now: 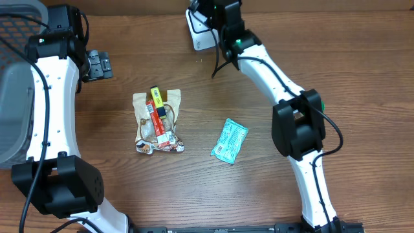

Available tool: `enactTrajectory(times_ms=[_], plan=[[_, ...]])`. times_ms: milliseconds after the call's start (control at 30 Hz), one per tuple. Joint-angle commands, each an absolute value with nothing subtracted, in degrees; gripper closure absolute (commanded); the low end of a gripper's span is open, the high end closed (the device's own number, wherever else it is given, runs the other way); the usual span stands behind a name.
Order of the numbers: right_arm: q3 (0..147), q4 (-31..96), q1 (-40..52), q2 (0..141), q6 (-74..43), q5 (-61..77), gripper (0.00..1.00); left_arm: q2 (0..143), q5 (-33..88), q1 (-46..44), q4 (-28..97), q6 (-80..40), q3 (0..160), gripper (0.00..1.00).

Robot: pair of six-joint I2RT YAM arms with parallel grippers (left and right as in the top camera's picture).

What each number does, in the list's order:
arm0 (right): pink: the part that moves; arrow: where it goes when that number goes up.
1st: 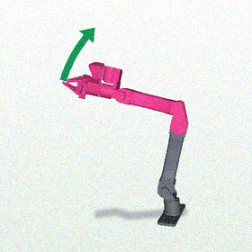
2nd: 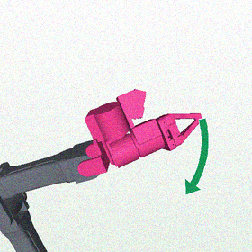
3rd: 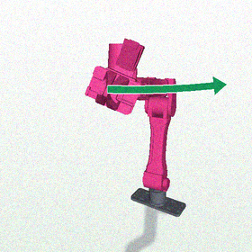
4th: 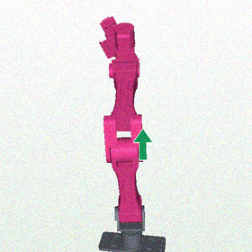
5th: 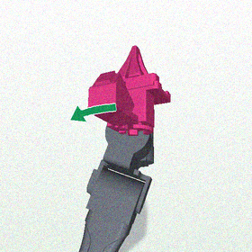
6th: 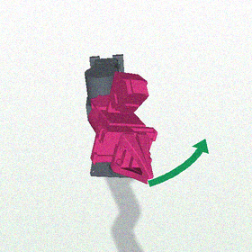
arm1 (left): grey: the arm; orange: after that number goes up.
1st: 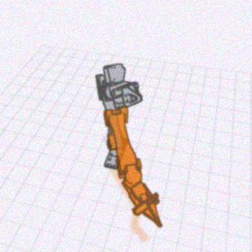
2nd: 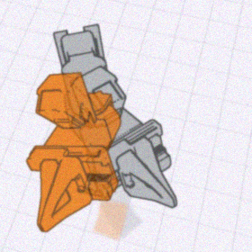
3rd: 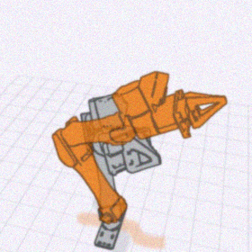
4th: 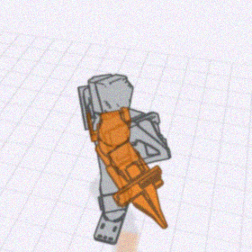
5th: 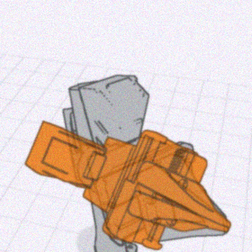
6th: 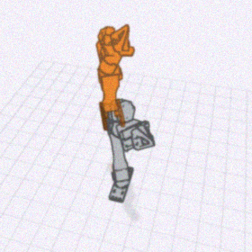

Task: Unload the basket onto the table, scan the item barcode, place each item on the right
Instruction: 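Lift the orange packet and carry it to the white scanner, then hold the orange packet's face over the scanner window, right gripper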

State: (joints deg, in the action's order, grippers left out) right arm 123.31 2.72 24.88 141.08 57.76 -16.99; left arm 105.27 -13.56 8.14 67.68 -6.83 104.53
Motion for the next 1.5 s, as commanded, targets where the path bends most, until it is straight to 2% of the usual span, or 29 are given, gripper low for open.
enactTrajectory(times_ms=[0, 367, 900, 1467], plan=[[123.7, 1.1, 26.0, 143.5, 63.1, -17.6, 0.96, 105.1, -13.9, 8.2, 67.5, -5.8, 105.5, 0.0], [123.7, -1.9, 28.6, 145.9, 76.6, -17.6, 0.96, 105.1, -13.9, 8.2, 67.5, -5.8, 105.5, 0.0], [123.7, 3.2, 28.6, 145.9, 76.8, -18.5, 0.96, 105.1, -13.9, 8.2, 67.5, -5.8, 105.5, 0.0], [123.7, 3.3, 28.1, 145.9, 76.8, -20.8, 0.96, 105.1, -13.9, 8.2, 67.5, -5.8, 105.5, 0.01]])
